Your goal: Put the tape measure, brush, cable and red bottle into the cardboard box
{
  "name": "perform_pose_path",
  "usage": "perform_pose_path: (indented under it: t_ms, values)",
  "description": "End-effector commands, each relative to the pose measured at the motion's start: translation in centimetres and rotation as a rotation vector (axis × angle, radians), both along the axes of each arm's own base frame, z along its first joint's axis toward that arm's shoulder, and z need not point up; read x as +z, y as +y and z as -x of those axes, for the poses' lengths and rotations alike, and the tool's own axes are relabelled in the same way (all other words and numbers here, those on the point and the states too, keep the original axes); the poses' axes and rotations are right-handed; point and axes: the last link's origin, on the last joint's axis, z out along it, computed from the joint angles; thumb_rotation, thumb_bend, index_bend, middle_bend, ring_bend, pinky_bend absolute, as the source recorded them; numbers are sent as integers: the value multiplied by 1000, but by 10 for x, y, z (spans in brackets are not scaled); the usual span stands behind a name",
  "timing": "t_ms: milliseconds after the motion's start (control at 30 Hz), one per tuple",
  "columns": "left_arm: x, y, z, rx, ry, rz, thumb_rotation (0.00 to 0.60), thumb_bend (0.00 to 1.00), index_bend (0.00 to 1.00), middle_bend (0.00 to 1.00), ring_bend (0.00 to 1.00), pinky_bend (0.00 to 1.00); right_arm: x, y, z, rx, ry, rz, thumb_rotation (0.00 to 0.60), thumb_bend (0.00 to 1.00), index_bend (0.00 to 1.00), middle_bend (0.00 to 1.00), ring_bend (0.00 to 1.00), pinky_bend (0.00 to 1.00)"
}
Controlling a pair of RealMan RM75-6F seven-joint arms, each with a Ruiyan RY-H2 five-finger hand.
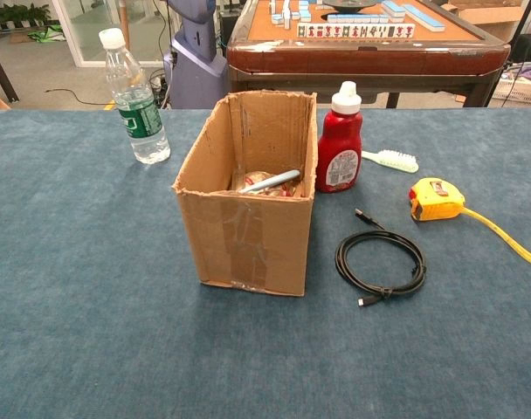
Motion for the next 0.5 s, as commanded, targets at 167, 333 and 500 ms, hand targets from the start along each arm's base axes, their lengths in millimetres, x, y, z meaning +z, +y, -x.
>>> perform_pose_path:
  t_ms: [167,333,500]
  values:
    - [0,0,0,4,3,-1,600,354,335,406,346,550,-3,-3,0,-14,5,-9,600,0,460,459,477,625]
    - [2,1,2,12,-4,-4,600,354,335,406,346,550,-5,-6,-4,-4,-4,16,600,0,460,459,477,625]
    - [4,0,1,14,-9,-10,600,354,335,406,346,550,-7,-18,-7,15,-21,45,600,0,460,461,476,625]
